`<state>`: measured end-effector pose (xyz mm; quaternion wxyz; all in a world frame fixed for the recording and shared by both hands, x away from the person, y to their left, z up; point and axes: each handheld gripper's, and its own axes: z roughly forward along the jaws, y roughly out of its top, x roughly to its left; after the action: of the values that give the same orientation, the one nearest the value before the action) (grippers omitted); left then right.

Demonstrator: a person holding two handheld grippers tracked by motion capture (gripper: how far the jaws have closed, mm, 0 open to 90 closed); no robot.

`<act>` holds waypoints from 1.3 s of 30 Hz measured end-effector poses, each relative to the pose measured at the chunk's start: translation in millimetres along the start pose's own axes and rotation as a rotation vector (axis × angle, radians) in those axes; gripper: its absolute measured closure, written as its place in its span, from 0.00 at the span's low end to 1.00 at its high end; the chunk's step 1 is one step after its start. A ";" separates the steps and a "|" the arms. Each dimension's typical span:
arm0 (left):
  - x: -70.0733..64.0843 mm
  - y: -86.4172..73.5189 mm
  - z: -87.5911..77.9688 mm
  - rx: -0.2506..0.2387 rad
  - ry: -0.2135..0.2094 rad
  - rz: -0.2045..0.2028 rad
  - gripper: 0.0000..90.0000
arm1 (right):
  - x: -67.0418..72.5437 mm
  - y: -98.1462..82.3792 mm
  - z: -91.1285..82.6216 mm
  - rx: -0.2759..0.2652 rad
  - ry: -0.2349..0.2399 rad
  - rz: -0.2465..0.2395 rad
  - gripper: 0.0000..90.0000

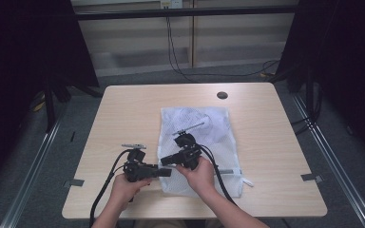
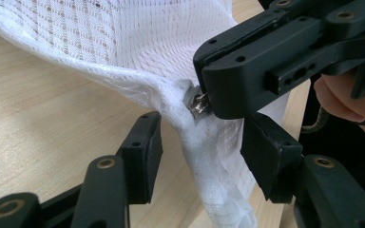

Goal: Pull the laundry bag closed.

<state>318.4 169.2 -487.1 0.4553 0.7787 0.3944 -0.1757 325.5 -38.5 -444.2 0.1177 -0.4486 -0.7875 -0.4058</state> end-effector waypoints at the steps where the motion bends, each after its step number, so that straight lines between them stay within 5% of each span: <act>1: -0.5 -0.1 0.6 -0.001 -0.002 -0.005 0.55 | 0.0 0.0 -0.2 0.001 0.000 -0.003 0.95; 20: -0.4 2.7 5.1 -0.001 0.006 0.006 0.62 | 1.6 0.8 -1.2 -0.005 -0.001 0.002 0.95; 32: -2.7 3.4 3.7 0.005 0.018 0.002 0.95 | 0.4 0.8 -2.3 -0.014 0.004 0.004 0.95; 39: -1.7 4.0 1.7 0.010 0.026 -0.029 0.98 | 0.2 0.6 -2.7 -0.012 0.010 0.002 0.95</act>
<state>320.5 165.9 -484.7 0.4437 0.7774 0.4106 -0.1741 325.4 -40.3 -442.1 0.1195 -0.4480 -0.7840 -0.4128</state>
